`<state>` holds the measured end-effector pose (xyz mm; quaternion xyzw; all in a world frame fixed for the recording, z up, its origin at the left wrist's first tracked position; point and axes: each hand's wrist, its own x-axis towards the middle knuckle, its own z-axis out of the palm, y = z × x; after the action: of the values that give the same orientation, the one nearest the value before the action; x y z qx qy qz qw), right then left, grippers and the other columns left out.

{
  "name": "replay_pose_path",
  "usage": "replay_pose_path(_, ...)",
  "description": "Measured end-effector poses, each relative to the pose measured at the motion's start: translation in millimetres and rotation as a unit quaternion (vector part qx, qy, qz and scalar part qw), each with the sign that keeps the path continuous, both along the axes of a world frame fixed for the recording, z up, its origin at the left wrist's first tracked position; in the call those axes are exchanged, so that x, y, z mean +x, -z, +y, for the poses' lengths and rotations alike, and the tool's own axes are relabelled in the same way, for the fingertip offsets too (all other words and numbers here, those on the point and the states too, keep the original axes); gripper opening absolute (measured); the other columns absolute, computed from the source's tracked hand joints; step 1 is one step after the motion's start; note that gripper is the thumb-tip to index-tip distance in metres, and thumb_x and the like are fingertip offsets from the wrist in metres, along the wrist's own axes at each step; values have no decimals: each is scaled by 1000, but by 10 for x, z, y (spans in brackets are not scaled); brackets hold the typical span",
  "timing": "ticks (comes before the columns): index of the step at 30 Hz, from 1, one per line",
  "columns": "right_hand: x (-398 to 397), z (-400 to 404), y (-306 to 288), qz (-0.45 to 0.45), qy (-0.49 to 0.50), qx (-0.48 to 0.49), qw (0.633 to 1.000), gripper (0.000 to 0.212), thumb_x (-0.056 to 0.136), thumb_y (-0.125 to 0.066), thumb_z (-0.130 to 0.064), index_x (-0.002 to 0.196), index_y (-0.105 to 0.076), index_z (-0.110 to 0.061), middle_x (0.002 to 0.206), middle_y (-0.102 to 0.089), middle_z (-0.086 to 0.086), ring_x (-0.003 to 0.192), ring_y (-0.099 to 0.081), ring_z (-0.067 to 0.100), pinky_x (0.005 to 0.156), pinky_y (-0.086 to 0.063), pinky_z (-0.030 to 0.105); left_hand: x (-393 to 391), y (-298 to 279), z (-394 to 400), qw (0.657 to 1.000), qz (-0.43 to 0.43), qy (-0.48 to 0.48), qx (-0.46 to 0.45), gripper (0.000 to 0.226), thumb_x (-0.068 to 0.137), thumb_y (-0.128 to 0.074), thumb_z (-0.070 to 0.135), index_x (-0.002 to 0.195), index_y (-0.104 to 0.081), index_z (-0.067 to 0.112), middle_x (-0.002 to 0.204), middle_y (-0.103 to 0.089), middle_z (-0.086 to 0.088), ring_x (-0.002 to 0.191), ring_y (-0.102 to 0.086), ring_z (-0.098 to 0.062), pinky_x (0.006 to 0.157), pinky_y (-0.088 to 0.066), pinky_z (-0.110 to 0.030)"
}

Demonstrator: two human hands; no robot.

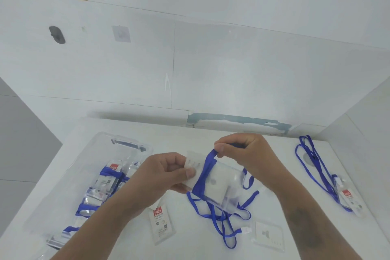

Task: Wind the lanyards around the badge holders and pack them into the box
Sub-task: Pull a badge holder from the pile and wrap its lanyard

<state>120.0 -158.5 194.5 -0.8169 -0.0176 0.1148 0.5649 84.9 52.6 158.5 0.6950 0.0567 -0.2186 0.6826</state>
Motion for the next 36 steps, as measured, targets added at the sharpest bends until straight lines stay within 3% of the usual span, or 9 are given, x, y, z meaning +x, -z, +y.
replay_pose_path(4, -104, 115, 359, 40, 55, 16, 998, 57, 85, -54, 11, 53, -71, -33, 55, -65, 0, 48, -46, 17, 46, -38, 23, 49, 9, -51, 978, 50, -121, -160, 1, 79, -71, 11, 80, -72, 11, 81, -75, -12, 63, -69, -18, 61, -60, -25)
replay_pose_path(6, -232, 223, 524, 47, 43, -25, 998, 45, 91, -58, -7, 56, -70, -32, 55, -60, 3, 49, -36, 16, 48, -34, 24, 102, 74, -77, 964, 70, -183, -179, 10, 82, -70, 13, 89, -67, 5, 84, -76, -13, 68, -72, -19, 62, -61, -26)
replay_pose_path(11, -466, 375, 657, -77, -77, -174, 979, 32, 99, -50, -30, 71, -53, -46, 71, -53, -14, 69, -49, 8, 64, -39, 17, 142, 214, -98, 961, 50, -270, -22, 9, 88, -71, 15, 95, -68, 10, 84, -77, -5, 74, -75, -19, 64, -60, -27)
replay_pose_path(14, -461, 341, 546, -149, -112, -311, 932, 20, 99, -47, -39, 100, -66, -34, 87, -60, -14, 83, -55, 8, 74, -46, 22, 117, 247, -69, 965, -13, -237, 108, 14, 89, -70, 21, 99, -66, 12, 91, -75, -1, 82, -74, -21, 63, -59, -22)
replay_pose_path(17, -363, 269, 298, -170, -94, -311, 930, 13, 91, -58, -44, 97, -69, -40, 88, -65, -24, 81, -57, 1, 74, -46, 17, 83, 245, -9, 968, -61, -184, 159, 7, 90, -69, 23, 92, -67, 16, 84, -76, 3, 79, -74, -17, 67, -60, -25)
replay_pose_path(23, -75, 210, -72, -94, -106, -171, 975, 7, 77, -81, -30, 74, -75, -30, 79, -70, -16, 65, -60, 3, 66, -49, 19, -2, 182, 168, 992, -45, -45, 109, 2, 89, -70, 17, 89, -71, 15, 81, -78, 2, 70, -72, -14, 74, -61, -33)
replay_pose_path(27, 5, 252, -6, 52, -109, 34, 992, 11, 71, -84, -11, 72, -75, -16, 68, -71, -2, 58, -62, 7, 61, -48, 15, -48, 165, 315, 1000, 17, 5, -3, 15, 80, -76, 22, 90, -75, 11, 91, -78, -6, 78, -73, -20, 76, -60, -35)
replay_pose_path(34, -117, 616, 522, 279, -6, 347, 896, 24, 61, -82, -22, 59, -59, -15, 65, -49, 6, 61, -48, 22, 62, -47, 28, -186, 260, 354, 976, 110, -46, -182, 26, 71, -79, 21, 91, -78, 6, 90, -73, -18, 65, -66, -22, 59, -58, -25)
replay_pose_path(36, -165, 736, 535, 293, 55, 379, 876, 30, 77, -68, -18, 50, -57, -16, 56, -47, 2, 49, -47, 17, 49, -46, 23, -215, 281, 332, 965, 137, -84, -206, 28, 65, -76, 18, 89, -77, 3, 83, -71, -18, 58, -65, -20, 54, -57, -25)
